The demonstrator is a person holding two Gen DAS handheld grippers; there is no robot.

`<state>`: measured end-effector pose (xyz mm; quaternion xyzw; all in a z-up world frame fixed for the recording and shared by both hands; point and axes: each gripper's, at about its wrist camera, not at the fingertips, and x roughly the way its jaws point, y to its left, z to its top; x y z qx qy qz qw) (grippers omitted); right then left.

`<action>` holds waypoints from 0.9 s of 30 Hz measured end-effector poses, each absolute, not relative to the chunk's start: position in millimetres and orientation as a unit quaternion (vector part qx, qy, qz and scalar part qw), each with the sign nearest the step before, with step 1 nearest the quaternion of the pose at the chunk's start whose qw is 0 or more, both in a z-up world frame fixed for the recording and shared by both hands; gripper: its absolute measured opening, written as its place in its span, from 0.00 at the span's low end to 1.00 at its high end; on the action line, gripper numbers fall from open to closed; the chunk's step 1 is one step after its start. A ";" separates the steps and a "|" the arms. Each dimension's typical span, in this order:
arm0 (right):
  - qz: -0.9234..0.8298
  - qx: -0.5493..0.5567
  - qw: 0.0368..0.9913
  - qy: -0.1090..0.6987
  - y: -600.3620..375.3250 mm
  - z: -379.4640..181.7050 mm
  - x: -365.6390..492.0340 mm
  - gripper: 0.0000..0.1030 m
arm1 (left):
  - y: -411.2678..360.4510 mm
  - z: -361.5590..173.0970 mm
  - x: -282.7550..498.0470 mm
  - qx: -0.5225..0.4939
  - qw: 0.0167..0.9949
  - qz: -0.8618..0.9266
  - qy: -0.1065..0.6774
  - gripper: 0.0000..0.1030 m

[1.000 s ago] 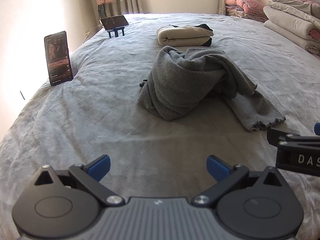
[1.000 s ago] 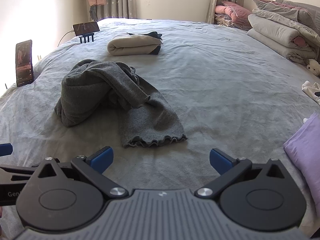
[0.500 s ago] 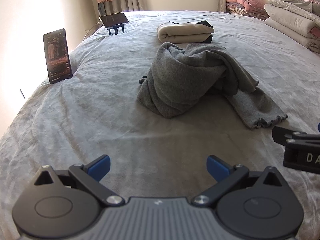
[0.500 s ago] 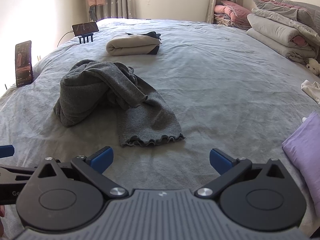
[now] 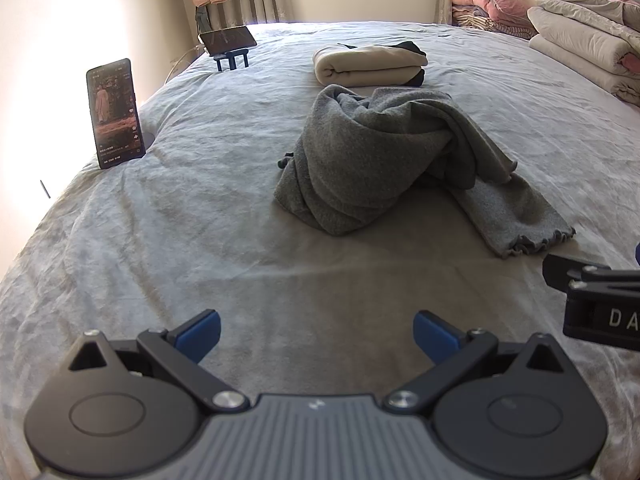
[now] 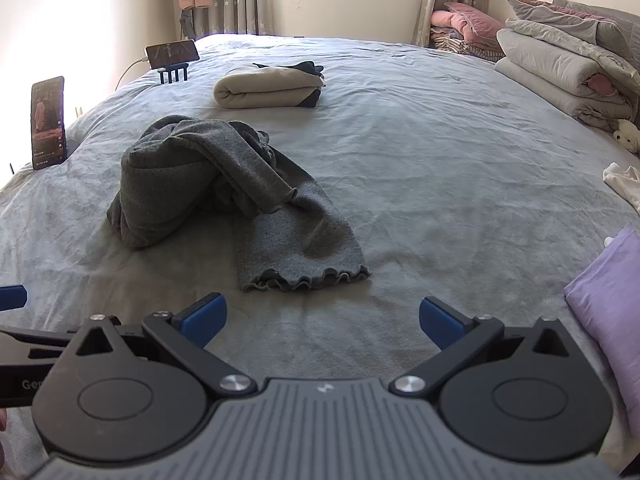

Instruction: Fold clothes

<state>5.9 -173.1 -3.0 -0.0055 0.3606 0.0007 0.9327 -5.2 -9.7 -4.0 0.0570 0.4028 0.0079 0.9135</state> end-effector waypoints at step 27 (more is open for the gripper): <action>0.001 -0.016 0.932 0.362 -170.6 -4.2 5.6 1.00 | -11.7 -4.7 -5.7 0.062 0.914 0.010 0.402 1.00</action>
